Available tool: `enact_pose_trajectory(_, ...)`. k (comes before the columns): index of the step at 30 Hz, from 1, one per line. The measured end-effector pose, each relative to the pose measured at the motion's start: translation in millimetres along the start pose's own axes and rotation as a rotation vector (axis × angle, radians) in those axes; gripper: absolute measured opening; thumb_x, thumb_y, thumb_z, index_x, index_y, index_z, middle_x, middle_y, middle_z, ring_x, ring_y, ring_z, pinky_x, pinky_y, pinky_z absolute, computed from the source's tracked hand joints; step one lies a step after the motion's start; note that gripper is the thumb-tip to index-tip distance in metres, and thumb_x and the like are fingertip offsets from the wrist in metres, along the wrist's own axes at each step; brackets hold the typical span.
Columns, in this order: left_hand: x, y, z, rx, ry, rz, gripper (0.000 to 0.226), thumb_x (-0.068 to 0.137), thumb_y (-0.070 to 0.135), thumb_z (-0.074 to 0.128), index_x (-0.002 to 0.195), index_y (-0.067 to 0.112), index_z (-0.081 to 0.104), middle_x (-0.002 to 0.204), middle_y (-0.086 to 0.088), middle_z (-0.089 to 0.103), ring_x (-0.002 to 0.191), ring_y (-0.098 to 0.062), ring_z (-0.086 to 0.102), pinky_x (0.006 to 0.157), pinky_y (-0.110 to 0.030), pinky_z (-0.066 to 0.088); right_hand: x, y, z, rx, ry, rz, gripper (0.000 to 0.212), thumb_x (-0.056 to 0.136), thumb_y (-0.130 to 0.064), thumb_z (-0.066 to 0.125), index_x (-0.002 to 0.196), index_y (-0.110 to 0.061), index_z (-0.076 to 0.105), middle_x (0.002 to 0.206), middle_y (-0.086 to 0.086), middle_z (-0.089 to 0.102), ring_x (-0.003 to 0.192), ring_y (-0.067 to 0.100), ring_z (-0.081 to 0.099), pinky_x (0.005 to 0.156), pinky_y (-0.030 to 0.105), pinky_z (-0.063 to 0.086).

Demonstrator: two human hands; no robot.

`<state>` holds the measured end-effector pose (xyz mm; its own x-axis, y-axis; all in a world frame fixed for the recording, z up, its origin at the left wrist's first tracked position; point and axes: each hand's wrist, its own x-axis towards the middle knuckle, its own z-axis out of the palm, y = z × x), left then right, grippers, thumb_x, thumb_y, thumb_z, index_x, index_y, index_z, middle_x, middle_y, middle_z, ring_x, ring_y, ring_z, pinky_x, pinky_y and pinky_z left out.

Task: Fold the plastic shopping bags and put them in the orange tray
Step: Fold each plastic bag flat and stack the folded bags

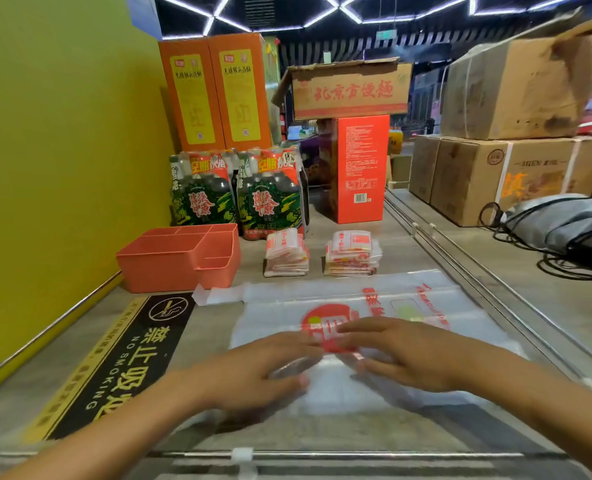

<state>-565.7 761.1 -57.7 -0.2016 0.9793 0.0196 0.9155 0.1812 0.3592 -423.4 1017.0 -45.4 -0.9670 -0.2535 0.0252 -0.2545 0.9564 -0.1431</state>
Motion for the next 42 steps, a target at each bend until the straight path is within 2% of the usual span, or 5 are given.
enact_pose_trajectory(7,-25,7,12,0.093,-0.111,-0.099,0.067,0.093,0.070,0.048,0.153,0.047,0.030,0.162,0.033,0.009,0.146,0.013,0.009,0.124,-0.027,0.017,-14,-22,12,0.007,-0.105,-0.012,0.059,0.096,-0.073,0.040,0.150,-0.049,0.037,0.161,-0.030,0.020,0.145,-0.003,0.025,0.118,0.026,0.027)
enact_pose_trajectory(24,-32,19,9,0.161,0.231,0.034,0.036,0.104,0.047,0.043,0.120,0.024,0.066,0.114,0.012,0.069,0.101,-0.004,0.065,0.085,-0.033,0.053,-22,-46,19,-0.086,0.126,-0.056,0.040,0.102,-0.052,0.049,0.136,-0.035,0.062,0.144,-0.016,0.056,0.131,0.002,0.051,0.109,0.020,0.038)
enact_pose_trajectory(30,-36,23,0,0.218,0.180,-0.072,0.057,0.095,0.067,0.048,0.147,0.046,0.036,0.151,0.028,0.039,0.137,0.008,0.036,0.112,-0.022,0.034,-16,-46,14,-0.158,0.350,-0.026,0.022,0.100,-0.032,0.060,0.115,-0.027,0.075,0.105,-0.006,0.077,0.083,0.017,0.075,0.072,0.032,0.061)
enact_pose_trajectory(37,-33,16,-5,0.364,0.260,-0.130,0.038,0.103,0.025,0.051,0.140,0.037,0.051,0.131,0.010,0.064,0.118,-0.013,0.059,0.093,-0.038,0.051,-22,-40,5,-0.180,0.192,0.156,0.050,0.102,-0.049,0.050,0.150,-0.042,0.041,0.149,-0.016,0.049,0.123,0.011,0.059,0.104,0.030,0.045)
enact_pose_trajectory(42,-34,13,-13,0.345,0.237,-0.181,0.057,0.099,0.006,0.054,0.144,0.040,0.046,0.135,0.015,0.061,0.118,-0.008,0.059,0.095,-0.026,0.049,-29,-25,4,-0.306,0.140,0.289,0.062,0.098,-0.009,0.053,0.146,-0.046,0.044,0.135,-0.007,0.064,0.114,0.017,0.064,0.090,0.032,0.054)
